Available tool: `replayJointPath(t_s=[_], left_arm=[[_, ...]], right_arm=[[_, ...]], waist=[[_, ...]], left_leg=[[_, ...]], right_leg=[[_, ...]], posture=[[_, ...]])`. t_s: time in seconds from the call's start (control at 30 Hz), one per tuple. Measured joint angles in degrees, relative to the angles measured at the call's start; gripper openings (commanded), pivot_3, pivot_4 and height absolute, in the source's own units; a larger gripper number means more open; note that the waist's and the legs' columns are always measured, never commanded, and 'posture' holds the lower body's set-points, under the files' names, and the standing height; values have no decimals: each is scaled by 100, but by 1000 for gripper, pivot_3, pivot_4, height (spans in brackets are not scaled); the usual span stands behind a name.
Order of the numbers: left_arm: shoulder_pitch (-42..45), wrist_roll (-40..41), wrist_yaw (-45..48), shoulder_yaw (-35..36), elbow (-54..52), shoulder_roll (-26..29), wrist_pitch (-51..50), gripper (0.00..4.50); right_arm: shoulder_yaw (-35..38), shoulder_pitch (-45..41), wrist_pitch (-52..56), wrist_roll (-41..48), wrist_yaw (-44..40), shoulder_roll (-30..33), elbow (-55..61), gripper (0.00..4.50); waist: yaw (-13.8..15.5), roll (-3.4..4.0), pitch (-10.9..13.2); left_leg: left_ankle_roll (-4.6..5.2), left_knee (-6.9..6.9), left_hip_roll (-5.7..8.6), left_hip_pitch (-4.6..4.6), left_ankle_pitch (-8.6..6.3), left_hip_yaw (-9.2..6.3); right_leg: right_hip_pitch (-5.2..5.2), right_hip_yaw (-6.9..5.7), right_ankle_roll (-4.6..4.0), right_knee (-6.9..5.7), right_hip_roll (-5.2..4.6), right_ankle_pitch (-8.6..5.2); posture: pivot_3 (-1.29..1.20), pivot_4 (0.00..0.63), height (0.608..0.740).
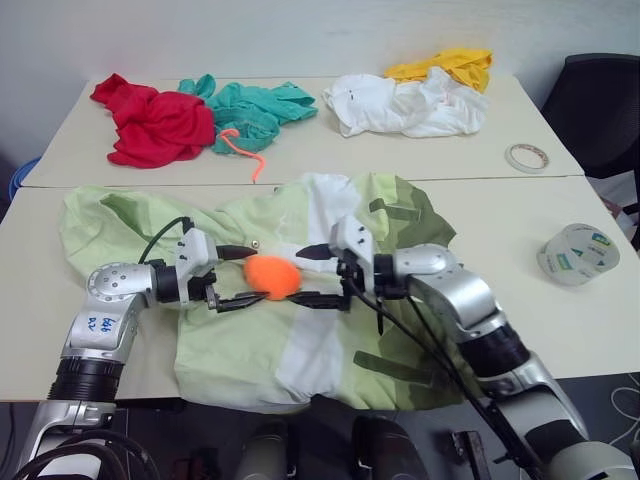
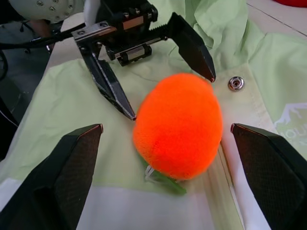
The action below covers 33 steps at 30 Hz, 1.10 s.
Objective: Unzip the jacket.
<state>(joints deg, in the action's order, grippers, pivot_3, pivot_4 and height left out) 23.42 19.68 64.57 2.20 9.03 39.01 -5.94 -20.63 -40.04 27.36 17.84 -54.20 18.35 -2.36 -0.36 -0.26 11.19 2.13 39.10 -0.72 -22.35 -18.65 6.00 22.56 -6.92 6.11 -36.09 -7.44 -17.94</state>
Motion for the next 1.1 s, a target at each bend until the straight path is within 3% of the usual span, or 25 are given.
replayJointPath(t_s=[0.23, 0.3, 0.47, 0.63, 0.73, 0.9, 1.1], left_arm=[[-49, 142, 251, 408, -80, 578, -92, 4465], [-47, 132, 385, 502, 99, 758, 13, 4500], [50, -160, 523, 433, 864, 809, 527, 4500], [684, -583, 516, 38, 1788, 347, 1112, 4500], [1166, -905, 229, -130, 2525, -18, 1502, 4500], [1513, -1177, -150, -177, 3406, -278, 1784, 4500], [1514, -1170, -125, -168, 3645, -293, 1753, 4500]], right_arm=[[-189, -251, -256, -534, 230, -632, -870, 4500], [-192, -251, -309, -639, 223, -705, -1022, 4120], [-184, -249, -527, -685, 49, -799, -1138, 2512], [-92, -183, -698, -640, -185, -696, -1042, 733], [214, -43, -785, -543, -265, -450, -823, 36], [871, 488, -819, -67, -537, 149, -152, 7], [1809, 1157, -411, 311, -288, 932, 330, 7]], waist=[[-135, 0, 0], [-144, 0, 0], [-129, 0, 0], [-111, -2, -1], [-114, -5, -3], [-124, -7, -4], [-117, -9, -6]], left_leg=[[-3, -4, -4, 1, 0, -4], [-3, -5, -2, 1, 0, -3], [-2, -4, 0, 0, 0, -5], [1, 0, 10, -3, 1, -8], [2, 0, 13, -4, 1, -9], [2, -3, 10, -3, 1, -7], [4, 0, 9, 17, 2, 0]], right_leg=[[2, -2, 0, -3, 1, 0], [2, -2, 0, -3, 3, 0], [2, -5, 0, -5, 5, 0], [3, -9, 0, -13, 2, 0], [3, -14, 0, -13, 0, 0], [2, -37, 0, -11, -2, 0], [-13, -36, 0, -14, -9, 0]], posture=[[0, 150, 740], [0, 150, 740], [0, 150, 740], [0, 150, 740], [0, 150, 740], [0, 150, 740], [0, 150, 740]])
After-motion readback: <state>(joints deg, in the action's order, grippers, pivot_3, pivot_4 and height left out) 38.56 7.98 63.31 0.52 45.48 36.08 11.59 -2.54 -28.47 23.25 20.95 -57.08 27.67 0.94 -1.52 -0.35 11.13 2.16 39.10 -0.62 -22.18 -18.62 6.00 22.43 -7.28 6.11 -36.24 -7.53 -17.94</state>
